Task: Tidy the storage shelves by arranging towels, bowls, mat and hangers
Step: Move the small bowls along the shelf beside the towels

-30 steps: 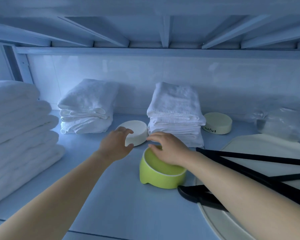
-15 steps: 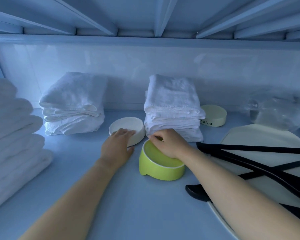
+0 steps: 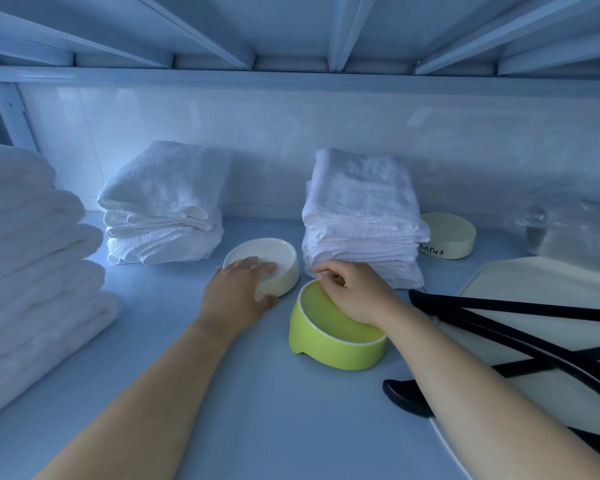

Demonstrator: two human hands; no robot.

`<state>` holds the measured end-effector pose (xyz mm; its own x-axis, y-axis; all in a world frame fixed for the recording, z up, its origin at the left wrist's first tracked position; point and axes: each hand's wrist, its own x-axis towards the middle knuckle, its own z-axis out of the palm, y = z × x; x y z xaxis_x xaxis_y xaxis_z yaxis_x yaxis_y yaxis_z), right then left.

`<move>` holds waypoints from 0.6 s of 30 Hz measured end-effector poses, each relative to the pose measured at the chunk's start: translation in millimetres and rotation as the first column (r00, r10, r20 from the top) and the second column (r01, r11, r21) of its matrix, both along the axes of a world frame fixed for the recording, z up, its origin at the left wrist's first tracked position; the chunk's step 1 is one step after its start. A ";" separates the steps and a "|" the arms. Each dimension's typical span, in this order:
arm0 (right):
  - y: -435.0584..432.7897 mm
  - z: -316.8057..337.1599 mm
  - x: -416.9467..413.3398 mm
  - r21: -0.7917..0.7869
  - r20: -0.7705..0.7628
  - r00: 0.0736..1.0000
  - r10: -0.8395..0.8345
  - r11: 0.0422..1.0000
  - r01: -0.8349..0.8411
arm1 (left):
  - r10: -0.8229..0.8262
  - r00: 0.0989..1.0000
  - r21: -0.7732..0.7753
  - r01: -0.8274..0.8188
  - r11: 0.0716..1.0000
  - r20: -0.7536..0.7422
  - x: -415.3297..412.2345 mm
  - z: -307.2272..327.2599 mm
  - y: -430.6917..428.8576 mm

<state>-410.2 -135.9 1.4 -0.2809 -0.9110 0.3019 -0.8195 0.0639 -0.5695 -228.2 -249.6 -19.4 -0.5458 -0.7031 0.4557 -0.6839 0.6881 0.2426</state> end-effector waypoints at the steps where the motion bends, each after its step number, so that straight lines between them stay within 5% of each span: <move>1: 0.3 -0.2 -0.3 0.000 0.001 1.000 0.002 1.000 -0.002 | 0.011 1.000 -0.055 -0.011 0.998 0.009 -1.9 0.7 1.9; 11: 2.0 -3.0 -0.9 -0.080 0.009 1.000 0.024 0.997 -0.023 | 0.096 0.991 -0.203 -0.075 0.976 0.095 -2.0 11.7 14.6; 18: 5.4 1.8 3.1 -0.186 -0.017 0.999 0.031 0.982 -0.034 | 0.103 0.984 -0.056 -0.112 0.992 -0.142 23.0 36.8 31.8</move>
<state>-407.1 -130.5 3.1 -0.2463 -0.8471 0.4709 -0.8276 -0.0690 -0.5571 -205.3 -217.7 17.5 -0.3970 -0.7217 0.5671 -0.7176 0.6293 0.2984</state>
